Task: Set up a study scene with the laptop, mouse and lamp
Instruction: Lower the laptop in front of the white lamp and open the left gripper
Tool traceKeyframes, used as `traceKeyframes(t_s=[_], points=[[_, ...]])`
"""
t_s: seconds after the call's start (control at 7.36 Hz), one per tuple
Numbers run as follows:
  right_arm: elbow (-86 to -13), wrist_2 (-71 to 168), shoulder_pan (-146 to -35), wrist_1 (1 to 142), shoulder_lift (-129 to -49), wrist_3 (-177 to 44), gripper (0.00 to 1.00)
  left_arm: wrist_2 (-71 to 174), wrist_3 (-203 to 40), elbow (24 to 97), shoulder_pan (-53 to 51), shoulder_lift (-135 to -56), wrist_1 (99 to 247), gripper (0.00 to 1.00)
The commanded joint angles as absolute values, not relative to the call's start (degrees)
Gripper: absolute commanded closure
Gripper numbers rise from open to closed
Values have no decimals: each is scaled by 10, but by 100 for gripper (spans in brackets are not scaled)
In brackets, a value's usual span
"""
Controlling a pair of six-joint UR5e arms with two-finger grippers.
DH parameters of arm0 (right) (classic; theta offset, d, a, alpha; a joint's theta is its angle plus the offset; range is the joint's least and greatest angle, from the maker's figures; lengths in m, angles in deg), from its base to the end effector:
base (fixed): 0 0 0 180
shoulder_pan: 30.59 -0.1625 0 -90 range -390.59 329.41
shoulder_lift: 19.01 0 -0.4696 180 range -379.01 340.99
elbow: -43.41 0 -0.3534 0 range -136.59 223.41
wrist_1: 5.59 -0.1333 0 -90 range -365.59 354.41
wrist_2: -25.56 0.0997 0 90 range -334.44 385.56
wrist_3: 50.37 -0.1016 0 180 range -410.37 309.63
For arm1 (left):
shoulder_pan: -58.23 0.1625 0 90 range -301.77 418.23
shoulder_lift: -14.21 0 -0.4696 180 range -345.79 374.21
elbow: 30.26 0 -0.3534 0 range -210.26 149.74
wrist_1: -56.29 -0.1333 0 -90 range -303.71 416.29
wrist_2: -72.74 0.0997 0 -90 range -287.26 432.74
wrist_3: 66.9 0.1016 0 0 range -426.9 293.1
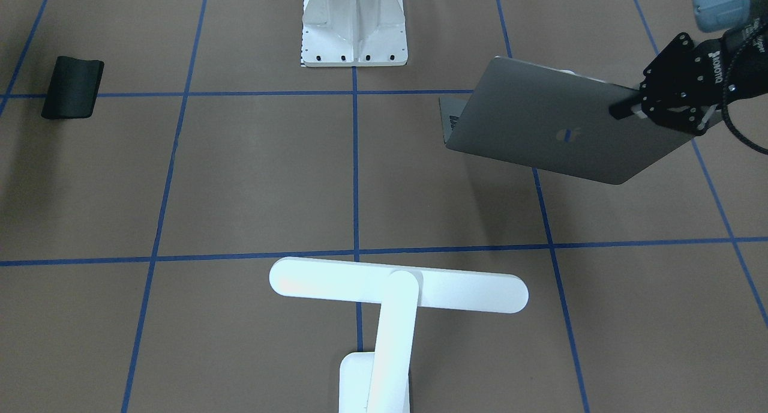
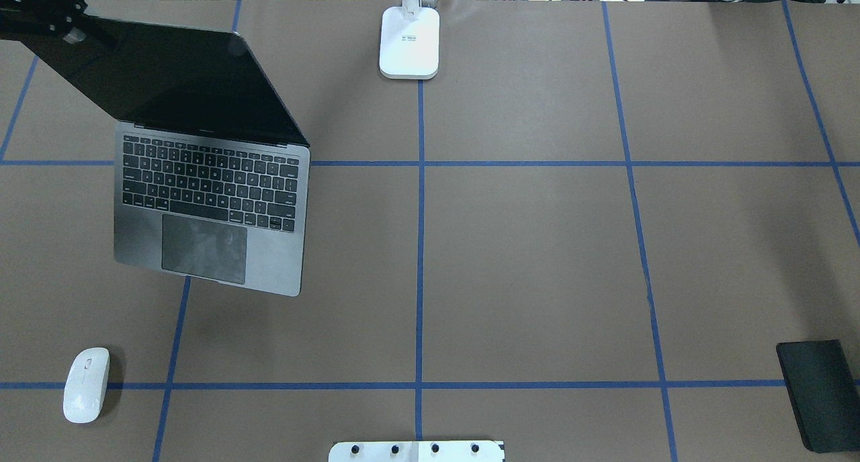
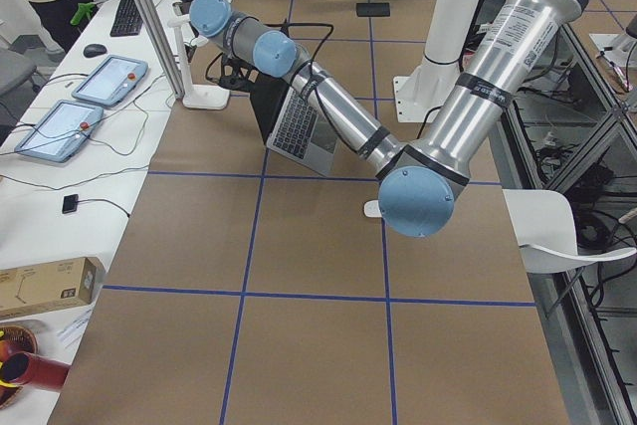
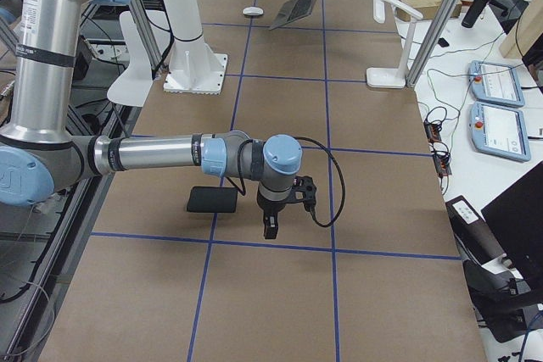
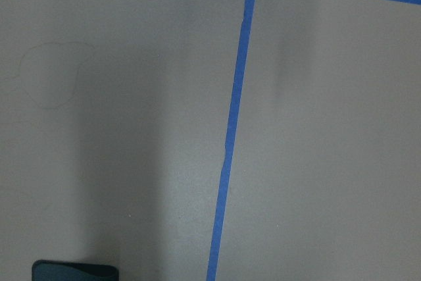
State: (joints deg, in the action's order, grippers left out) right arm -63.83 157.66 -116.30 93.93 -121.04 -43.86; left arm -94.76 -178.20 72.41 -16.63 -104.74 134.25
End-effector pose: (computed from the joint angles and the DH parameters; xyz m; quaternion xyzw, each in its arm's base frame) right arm 0.0390 -0.3517 0.6724 -0.0281 -0.3595 -0.0743 0.9297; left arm 0.1209 -0.5775 0.3086 -0.4506 0.4504 -0.4543 0.6227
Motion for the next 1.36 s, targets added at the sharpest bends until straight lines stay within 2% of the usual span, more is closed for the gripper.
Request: traceKeyframes(t_s=[0.0, 0.27, 0.82, 1.22], points=[[-638, 1577, -1163, 939, -1213, -439, 0, -910, -1795, 697, -118, -1078, 1391, 100], [-637, 1577, -1163, 938, -1217, -439, 0, -871, -1807, 689, -81, -1094, 1399, 100], [-636, 1577, -1163, 936, -1221, -439, 0, -841, -1945, 591, -57, -1154, 1520, 100], [-633, 1577, -1162, 936, -1219, -439, 0, -809, -2008, 536, -36, -1219, 1534, 100]])
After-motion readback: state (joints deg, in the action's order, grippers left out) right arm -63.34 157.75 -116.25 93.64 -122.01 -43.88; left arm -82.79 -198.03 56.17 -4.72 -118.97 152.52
